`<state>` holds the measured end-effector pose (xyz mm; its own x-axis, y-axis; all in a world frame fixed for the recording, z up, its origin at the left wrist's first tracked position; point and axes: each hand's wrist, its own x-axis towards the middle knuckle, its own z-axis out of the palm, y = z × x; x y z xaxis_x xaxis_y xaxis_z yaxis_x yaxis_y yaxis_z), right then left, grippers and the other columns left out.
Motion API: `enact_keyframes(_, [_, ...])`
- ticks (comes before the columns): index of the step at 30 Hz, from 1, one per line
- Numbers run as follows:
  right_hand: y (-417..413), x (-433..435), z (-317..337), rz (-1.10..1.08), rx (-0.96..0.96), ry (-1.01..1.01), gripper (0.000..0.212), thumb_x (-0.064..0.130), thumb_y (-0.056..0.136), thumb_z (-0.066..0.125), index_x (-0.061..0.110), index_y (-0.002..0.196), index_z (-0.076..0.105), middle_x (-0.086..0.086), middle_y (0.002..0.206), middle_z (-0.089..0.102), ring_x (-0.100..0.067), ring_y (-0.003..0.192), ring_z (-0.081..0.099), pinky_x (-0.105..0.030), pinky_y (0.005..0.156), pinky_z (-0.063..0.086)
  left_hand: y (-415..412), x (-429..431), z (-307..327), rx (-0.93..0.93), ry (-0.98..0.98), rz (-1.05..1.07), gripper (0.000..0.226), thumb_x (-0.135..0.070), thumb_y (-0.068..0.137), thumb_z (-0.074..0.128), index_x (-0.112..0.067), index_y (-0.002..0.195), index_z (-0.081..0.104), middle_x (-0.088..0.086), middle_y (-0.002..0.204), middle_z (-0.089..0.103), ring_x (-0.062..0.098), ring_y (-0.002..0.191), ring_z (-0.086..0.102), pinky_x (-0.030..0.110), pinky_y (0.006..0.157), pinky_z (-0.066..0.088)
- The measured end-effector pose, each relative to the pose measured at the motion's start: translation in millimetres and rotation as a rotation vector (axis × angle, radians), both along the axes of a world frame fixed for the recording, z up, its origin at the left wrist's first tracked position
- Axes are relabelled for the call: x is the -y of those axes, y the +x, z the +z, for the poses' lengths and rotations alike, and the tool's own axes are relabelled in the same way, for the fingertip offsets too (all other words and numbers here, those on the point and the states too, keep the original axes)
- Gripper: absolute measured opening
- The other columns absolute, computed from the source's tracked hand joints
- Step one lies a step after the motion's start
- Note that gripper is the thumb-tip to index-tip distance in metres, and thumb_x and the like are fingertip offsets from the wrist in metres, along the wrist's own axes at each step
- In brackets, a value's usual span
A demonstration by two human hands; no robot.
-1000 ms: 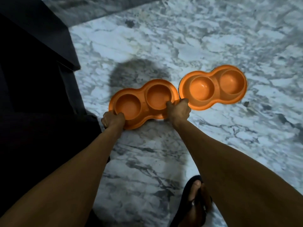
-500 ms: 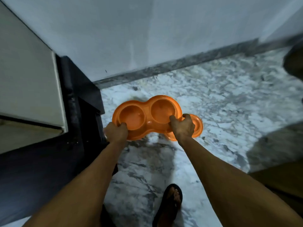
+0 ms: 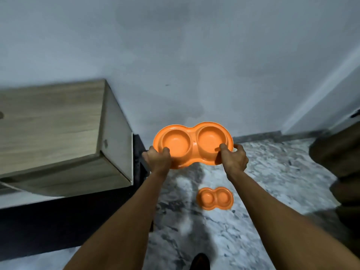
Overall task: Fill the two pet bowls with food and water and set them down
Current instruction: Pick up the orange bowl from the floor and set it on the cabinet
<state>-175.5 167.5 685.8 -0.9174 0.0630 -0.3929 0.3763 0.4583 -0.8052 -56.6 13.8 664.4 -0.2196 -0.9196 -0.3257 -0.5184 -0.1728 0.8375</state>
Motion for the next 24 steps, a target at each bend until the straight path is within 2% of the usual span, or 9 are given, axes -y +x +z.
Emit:
enact_keyframes(2, [17,6,30,0.001,-0.038,-0.022,0.058,0.042,0.078,0.067,0.016,0.129,0.056,-0.014,0.127,0.059,-0.036,0.122,0.051,-0.051,0.102,0.044,18,3,38,0.001,-0.026,0.010,0.039,-0.026,0.085,0.062,0.006,0.106,0.062,0.026,0.117,0.055,0.039,0.103,0.058,0.040,0.092,0.047])
enact_keyframes(5, [49,20,62,0.026,-0.069,-0.047,0.060,0.042,0.079,0.067,0.016,0.132,0.053,-0.016,0.132,0.056,-0.038,0.125,0.048,-0.053,0.104,0.042,52,16,69,0.028,-0.018,0.034,0.039,-0.024,0.090,0.061,0.003,0.118,0.060,0.024,0.127,0.050,0.037,0.113,0.053,0.036,0.094,0.041])
enact_keyframes(9, [115,53,92,0.079,-0.086,-0.084,0.062,0.043,0.080,0.067,0.018,0.135,0.051,-0.019,0.137,0.050,-0.040,0.127,0.045,-0.052,0.103,0.042,125,49,100,0.002,-0.043,0.080,0.039,-0.024,0.088,0.063,0.001,0.117,0.061,0.023,0.127,0.053,0.037,0.114,0.054,0.035,0.095,0.042])
enact_keyframes(13, [197,93,109,0.138,-0.113,-0.105,0.061,0.043,0.080,0.068,0.014,0.132,0.053,-0.019,0.129,0.057,-0.040,0.121,0.050,-0.053,0.100,0.045,214,88,116,-0.018,-0.063,0.132,0.038,-0.027,0.085,0.065,0.002,0.110,0.064,0.022,0.124,0.055,0.036,0.108,0.059,0.038,0.093,0.047])
enact_keyframes(18, [308,152,127,0.220,-0.104,-0.147,0.061,0.042,0.084,0.067,0.011,0.134,0.052,-0.019,0.131,0.057,-0.040,0.120,0.052,-0.049,0.097,0.046,333,144,138,-0.035,-0.086,0.200,0.043,-0.028,0.088,0.065,0.000,0.120,0.060,0.016,0.129,0.048,0.036,0.116,0.054,0.040,0.100,0.046])
enact_keyframes(24, [414,228,141,0.329,-0.073,-0.190,0.055,0.045,0.083,0.066,0.012,0.126,0.055,-0.016,0.124,0.060,-0.037,0.115,0.055,-0.049,0.098,0.047,451,215,151,-0.043,-0.122,0.320,0.035,-0.031,0.082,0.070,-0.003,0.104,0.067,0.018,0.116,0.061,0.035,0.105,0.062,0.045,0.093,0.051])
